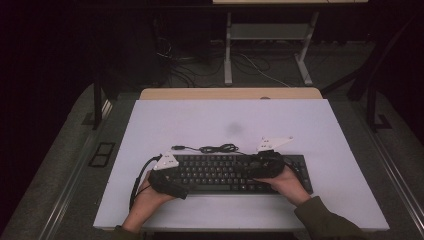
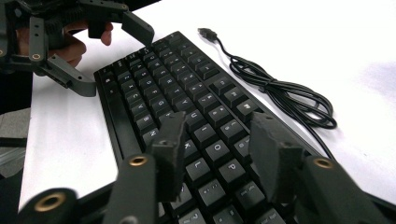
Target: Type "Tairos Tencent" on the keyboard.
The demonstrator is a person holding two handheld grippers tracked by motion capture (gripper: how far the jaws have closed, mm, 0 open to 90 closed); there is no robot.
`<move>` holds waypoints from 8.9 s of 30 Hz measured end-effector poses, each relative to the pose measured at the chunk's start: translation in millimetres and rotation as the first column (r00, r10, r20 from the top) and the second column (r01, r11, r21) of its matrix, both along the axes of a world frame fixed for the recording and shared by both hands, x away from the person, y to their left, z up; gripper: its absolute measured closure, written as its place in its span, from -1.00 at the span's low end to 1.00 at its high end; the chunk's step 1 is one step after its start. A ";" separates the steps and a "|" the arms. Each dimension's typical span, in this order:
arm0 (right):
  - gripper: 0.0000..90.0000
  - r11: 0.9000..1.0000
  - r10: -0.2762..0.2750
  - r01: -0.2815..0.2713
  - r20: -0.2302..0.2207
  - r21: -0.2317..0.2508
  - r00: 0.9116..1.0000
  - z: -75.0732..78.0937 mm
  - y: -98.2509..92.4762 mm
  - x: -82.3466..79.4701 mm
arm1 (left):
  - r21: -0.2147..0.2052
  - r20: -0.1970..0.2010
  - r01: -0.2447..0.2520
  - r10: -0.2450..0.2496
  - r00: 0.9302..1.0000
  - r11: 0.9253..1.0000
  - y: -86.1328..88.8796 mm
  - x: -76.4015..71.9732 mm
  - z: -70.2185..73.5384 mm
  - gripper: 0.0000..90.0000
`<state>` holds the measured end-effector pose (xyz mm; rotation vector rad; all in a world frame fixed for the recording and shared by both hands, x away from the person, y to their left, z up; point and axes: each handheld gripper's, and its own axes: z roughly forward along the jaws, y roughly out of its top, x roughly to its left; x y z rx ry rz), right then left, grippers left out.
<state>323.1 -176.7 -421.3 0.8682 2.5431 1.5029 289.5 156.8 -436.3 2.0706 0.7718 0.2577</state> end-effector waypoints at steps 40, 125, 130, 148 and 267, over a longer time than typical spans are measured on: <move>0.98 0.986 0.081 -0.087 -0.051 -0.139 0.995 -12.6 50.7 18.5 | 0.003 0.007 0.003 -0.003 1.000 1.000 0.5 -0.9 -0.2 -1.00; -0.31 1.000 0.024 -0.024 -0.015 0.010 1.000 -8.0 11.8 14.7 | 0.005 0.018 0.022 -0.022 1.000 1.000 -7.4 5.2 2.3 -0.63; -0.31 1.000 0.021 -0.021 -0.017 0.010 1.000 -8.0 11.7 14.9 | -0.005 0.013 0.025 -0.024 1.000 1.000 -8.1 8.8 2.6 -0.43; -0.30 1.000 0.018 -0.018 -0.019 0.006 1.000 -8.6 11.8 14.7 | -0.019 0.000 0.024 -0.024 1.000 1.000 -16.7 20.9 3.6 0.34; 0.20 0.999 0.026 -0.027 -0.026 -0.039 0.999 -7.7 15.0 12.0 | 0.008 0.006 0.025 -0.025 1.000 1.000 -2.1 11.6 5.2 -0.80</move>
